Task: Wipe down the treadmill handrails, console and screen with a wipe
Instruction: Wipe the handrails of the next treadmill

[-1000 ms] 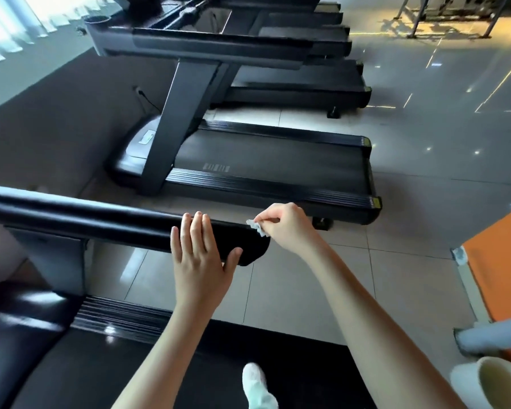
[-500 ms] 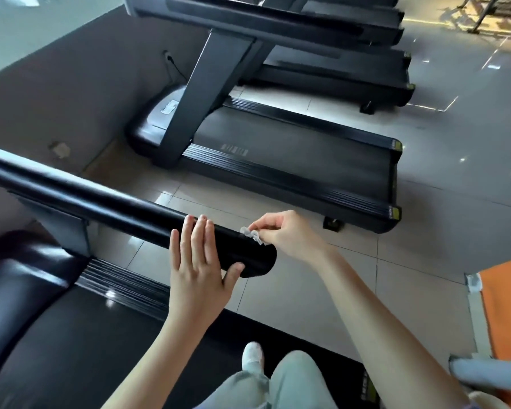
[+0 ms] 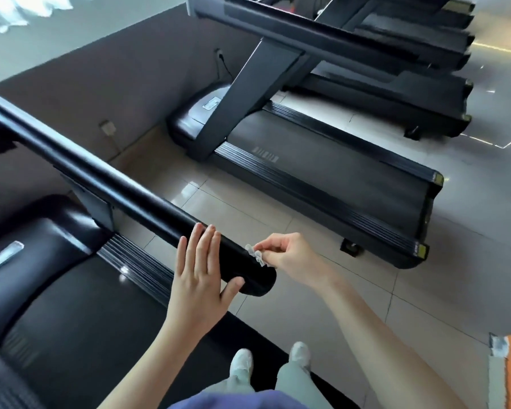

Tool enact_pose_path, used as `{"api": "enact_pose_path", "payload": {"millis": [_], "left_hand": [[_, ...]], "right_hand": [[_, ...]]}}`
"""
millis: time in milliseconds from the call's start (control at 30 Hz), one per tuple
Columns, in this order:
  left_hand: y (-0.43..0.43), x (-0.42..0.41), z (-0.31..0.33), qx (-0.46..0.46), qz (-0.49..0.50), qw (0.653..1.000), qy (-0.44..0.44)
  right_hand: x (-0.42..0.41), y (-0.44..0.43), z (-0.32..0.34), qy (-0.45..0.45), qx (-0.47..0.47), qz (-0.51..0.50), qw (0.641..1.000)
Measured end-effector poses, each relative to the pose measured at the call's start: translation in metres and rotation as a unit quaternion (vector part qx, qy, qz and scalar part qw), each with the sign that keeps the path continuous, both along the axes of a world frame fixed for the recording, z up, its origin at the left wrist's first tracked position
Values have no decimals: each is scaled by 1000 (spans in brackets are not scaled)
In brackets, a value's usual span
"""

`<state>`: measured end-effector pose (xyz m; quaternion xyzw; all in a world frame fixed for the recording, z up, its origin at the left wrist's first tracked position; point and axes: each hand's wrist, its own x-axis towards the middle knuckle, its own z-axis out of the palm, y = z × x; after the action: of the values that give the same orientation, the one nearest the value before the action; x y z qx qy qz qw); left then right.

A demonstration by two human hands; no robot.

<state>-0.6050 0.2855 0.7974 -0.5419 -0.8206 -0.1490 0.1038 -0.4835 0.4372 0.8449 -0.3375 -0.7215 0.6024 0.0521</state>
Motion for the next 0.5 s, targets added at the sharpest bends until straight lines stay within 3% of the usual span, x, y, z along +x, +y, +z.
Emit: {"api": "enact_pose_path", "payload": {"millis": [233,500], "left_hand": [[2,15,7,1,63,996,-61],[25,49,4,99,190,963,-161]], "right_hand": [[2,10,-7,44,-36,38,998],[-3,21,-12,96,-108,78,986]]}}
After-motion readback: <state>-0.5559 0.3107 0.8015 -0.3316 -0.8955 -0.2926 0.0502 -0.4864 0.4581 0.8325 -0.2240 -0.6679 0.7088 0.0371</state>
